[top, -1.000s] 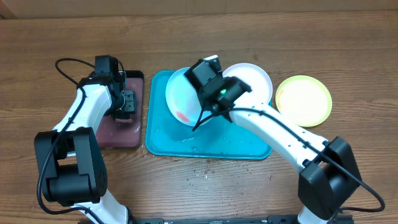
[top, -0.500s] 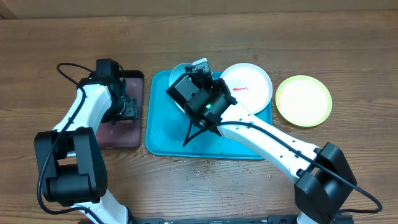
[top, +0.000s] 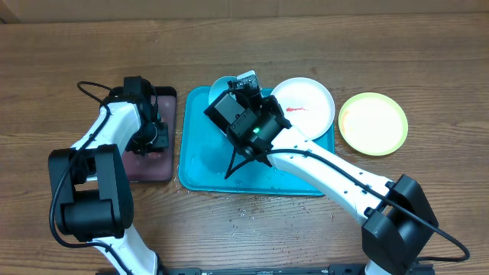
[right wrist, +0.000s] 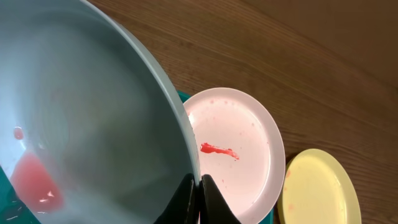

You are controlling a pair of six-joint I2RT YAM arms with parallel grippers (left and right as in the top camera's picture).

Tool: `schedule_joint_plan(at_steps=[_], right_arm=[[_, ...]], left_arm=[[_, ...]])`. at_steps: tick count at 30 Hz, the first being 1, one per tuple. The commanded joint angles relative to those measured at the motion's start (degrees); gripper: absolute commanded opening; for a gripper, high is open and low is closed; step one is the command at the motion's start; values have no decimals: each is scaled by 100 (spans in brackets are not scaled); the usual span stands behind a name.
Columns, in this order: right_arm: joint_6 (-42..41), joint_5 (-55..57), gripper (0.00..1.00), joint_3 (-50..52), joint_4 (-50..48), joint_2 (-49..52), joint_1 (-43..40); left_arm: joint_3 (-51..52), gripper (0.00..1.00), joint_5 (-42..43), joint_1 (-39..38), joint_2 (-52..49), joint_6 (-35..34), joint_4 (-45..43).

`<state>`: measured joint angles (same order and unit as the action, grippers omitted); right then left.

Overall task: Clean dirty plates on tray and stack at the side
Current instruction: 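Lift the white plate with the right gripper and tilt it up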

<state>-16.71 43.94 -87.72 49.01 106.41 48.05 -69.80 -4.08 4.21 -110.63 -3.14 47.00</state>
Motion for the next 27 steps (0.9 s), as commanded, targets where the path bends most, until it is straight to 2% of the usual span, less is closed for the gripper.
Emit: schedule_joint_plan(at_steps=[1,10,11,12,13,14,19,23,27], right_arm=[[-94,146,4,-125,-48,-94,11],[-92,146,4,-125,-48,-94,11],[-92,149,4,-125,-48,-94,9],[-92,149,4,-125,-50,-94,9],[-92,149,4,-125,-55,-94,9],[-92,149,4,-125,-66,-94,9],[-92,149,4,-125,-168,-94,9],[-90,149,4,-125,-280,-94,9],[-90,151,4,-125,-332,-94,9]], left_arm=[[31,4,-225,-4,-238,-144,15],[-31,5,-533,-7,177,-330,46],[-55,11,-529,-7,243,-330,70],[-81,33,-529,-11,326,-332,87],[-103,46,-503,-11,409,-332,96],[-120,53,-483,-11,483,-332,96],[-133,63,-487,-11,782,-330,17],[-129,75,-409,-11,761,-332,-264],[-127,76,-334,-11,614,-402,-752]])
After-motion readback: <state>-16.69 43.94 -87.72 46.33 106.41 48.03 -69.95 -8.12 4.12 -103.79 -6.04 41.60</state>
